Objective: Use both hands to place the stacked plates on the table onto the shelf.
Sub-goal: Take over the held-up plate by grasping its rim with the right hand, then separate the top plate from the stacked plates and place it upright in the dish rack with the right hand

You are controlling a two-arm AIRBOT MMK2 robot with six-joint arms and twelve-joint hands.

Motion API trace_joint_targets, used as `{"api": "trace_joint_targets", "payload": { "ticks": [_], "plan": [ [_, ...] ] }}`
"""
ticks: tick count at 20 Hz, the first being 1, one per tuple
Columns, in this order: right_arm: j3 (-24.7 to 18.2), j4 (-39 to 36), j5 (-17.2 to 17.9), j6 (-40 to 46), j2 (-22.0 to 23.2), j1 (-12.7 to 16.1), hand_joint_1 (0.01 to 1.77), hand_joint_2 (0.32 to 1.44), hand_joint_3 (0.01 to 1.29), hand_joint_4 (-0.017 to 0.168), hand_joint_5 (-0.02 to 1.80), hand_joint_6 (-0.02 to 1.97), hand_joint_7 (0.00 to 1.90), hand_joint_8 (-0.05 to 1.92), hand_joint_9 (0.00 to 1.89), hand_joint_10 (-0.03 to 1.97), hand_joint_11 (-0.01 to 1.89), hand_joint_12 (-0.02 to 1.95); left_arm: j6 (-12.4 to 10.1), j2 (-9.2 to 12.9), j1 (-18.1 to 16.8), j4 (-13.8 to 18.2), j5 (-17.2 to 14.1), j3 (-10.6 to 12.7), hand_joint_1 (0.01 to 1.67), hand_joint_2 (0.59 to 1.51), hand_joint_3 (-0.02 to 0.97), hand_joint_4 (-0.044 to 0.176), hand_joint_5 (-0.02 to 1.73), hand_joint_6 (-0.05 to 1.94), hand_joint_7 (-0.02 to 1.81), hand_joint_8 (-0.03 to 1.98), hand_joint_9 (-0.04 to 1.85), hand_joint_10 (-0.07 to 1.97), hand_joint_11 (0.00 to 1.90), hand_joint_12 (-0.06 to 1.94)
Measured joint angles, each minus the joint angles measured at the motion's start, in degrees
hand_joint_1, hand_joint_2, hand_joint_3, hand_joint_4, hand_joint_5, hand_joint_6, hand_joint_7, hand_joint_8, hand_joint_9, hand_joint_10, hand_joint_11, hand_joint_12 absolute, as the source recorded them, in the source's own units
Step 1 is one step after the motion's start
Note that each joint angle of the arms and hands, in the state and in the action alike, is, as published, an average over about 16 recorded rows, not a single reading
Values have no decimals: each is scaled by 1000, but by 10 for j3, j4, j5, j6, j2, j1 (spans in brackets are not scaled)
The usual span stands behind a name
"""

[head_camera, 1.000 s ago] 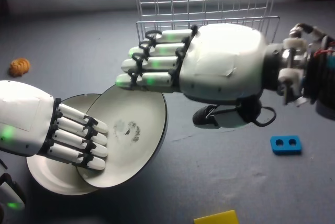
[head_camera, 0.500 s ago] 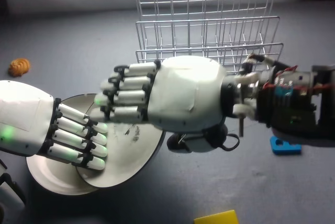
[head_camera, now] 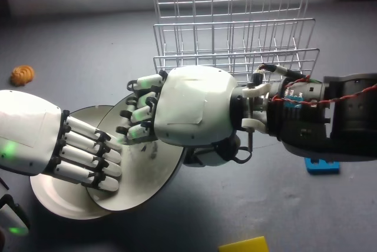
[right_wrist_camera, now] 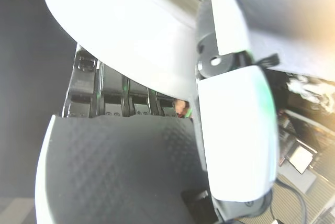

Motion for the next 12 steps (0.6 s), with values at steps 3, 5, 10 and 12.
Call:
{"api": "trace_joint_targets", "payload": {
  "ticks": [3,5,10,12],
  "plan": [
    [10,-1,6,-3,-7,0,1127,1056,17,5,561,61,591,15,611,23,353,876,0,0,-1,0,0,0,15,1188,17,-6,15,-12,-4,-15,19,6,23,5],
    [14,-2,11,-5,-10,0,1126,1044,17,3,651,119,701,51,737,30,460,920,0,0,-1,0,-1,0,15,1189,17,-6,15,-12,-4,-15,19,6,22,5],
    [16,-4,24,-8,-12,0,1131,1011,15,-1,813,356,910,234,993,107,749,875,-2,0,-7,-2,-2,2,15,1189,17,-4,19,-5,2,-10,18,7,21,5],
    [17,-4,29,-8,-12,0,1134,998,14,-3,840,453,948,312,1062,102,832,835,-4,1,-12,-4,-3,2,15,1190,17,-3,20,-1,5,-8,18,7,21,5]
  ]
}}
